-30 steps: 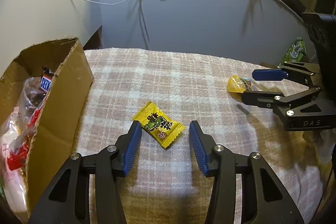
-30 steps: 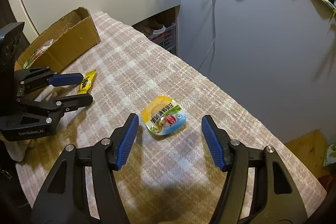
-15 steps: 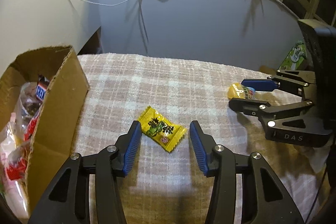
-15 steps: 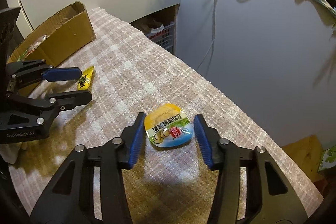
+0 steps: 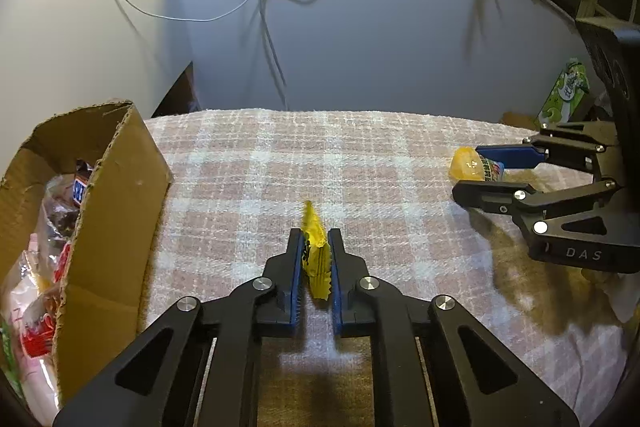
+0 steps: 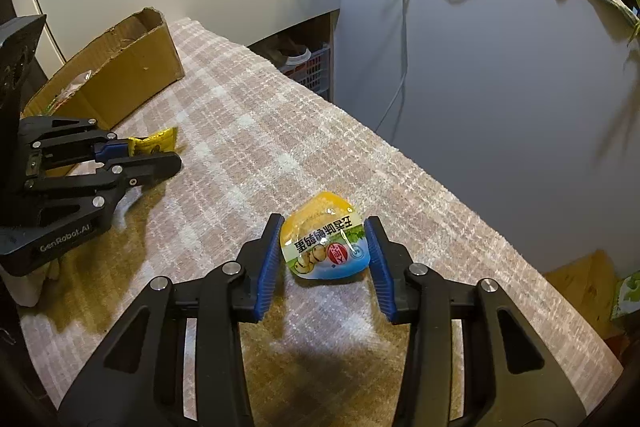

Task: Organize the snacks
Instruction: 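Grasp the yellow wrapped candy with the left gripper while the right grasps the yellow-blue snack bag, then carry the yellow candy into the box with the left gripper while the right carries the snack bag there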

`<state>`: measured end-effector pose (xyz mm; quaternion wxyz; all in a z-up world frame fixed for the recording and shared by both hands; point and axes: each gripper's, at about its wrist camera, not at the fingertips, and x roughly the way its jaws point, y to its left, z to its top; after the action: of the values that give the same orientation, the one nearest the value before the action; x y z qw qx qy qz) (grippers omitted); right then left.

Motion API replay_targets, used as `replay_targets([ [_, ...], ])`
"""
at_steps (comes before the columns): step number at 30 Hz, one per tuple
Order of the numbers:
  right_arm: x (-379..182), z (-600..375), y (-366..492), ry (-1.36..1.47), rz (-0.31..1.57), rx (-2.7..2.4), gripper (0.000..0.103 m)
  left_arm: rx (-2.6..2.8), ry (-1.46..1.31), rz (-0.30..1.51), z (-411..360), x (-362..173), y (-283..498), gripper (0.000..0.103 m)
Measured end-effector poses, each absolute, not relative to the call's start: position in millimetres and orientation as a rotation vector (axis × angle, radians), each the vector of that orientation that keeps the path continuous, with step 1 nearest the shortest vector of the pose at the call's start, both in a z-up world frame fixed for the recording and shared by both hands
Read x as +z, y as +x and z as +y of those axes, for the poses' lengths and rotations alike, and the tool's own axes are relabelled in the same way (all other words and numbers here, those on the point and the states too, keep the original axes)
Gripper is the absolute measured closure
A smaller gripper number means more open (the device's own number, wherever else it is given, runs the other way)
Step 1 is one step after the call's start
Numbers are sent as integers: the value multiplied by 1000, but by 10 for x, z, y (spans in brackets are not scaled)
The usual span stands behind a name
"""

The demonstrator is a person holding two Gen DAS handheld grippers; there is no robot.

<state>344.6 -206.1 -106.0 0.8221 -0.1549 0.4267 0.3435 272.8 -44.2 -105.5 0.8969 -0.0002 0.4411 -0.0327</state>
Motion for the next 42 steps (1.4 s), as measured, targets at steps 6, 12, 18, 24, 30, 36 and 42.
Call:
replay_targets([
  [6,-1037,-2132,3412,-291,908,720,62,-83,-25,899,-438,-1006,2665,94],
  [12,-954,-2196,3319,-263,891,708,62,-105,-42,871,-455,-874,2538,94],
  [18,-724,-2203,3157,-244,853,710,63,-130,-56,826,-467,-664,2382,94],
  [24,-442,-2093,2967,-234,809,725,63,-137,-55,778,-377,-438,2223,94],
  [30,-189,-1858,2790,-247,768,751,63,-111,-53,734,-142,-241,2054,94],
  [36,-75,-1515,2723,-254,753,776,63,-67,-50,705,174,-103,1921,94],
  [42,1,-1140,2702,-271,742,811,63,-21,-61,685,514,-37,1850,94],
])
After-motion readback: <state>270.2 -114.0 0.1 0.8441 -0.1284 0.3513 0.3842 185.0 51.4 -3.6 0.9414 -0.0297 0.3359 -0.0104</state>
